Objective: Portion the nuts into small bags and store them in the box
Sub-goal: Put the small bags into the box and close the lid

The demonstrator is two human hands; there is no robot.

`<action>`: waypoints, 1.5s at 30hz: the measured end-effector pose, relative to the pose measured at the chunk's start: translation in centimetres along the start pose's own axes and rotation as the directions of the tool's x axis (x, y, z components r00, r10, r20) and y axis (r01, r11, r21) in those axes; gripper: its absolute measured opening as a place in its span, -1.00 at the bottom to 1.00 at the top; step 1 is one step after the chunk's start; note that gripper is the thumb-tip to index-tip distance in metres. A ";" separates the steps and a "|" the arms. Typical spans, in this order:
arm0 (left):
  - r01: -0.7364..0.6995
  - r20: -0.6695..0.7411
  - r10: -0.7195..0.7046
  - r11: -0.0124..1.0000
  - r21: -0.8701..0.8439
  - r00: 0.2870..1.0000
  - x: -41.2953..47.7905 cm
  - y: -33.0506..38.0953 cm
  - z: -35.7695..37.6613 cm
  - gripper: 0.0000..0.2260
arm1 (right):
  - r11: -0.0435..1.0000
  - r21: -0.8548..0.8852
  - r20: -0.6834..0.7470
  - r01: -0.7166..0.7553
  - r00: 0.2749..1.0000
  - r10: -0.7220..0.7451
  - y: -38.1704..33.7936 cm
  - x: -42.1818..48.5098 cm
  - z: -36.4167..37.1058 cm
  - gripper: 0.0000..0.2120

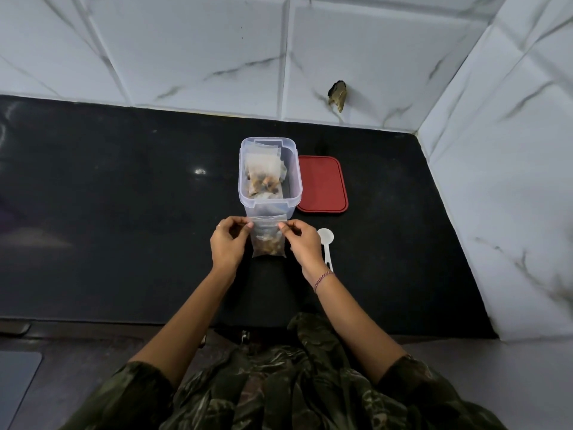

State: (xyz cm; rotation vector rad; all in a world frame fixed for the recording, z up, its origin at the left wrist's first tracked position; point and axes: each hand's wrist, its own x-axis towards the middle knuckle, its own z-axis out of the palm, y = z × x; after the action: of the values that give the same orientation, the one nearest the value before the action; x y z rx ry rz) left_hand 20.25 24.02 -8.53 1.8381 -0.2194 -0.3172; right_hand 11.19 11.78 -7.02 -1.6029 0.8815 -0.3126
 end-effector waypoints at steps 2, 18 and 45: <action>-0.092 0.013 0.093 0.994 -0.050 0.996 -0.4 0.7 -0.1 -0.97 | 0.999 0.039 0.001 0.026 1.000 -0.027 -0.2 -0.2 -0.3 -0.82; -0.361 0.052 0.392 0.886 -0.292 0.919 1.7 8.6 0.2 -0.97 | 0.944 0.218 -0.039 0.248 0.969 -0.246 -7.7 1.6 -1.7 -0.85; -0.169 0.031 0.197 0.905 -0.391 0.980 8.3 12.0 2.3 -0.84 | 0.897 0.348 -0.064 0.272 0.962 -0.267 -10.1 8.9 1.2 -0.65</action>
State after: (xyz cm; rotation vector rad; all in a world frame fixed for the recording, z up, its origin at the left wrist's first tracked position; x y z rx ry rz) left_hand 27.49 15.91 1.48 1.4035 -0.3506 -0.2714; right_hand 21.69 6.44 -0.35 -1.3815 0.5704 -0.6443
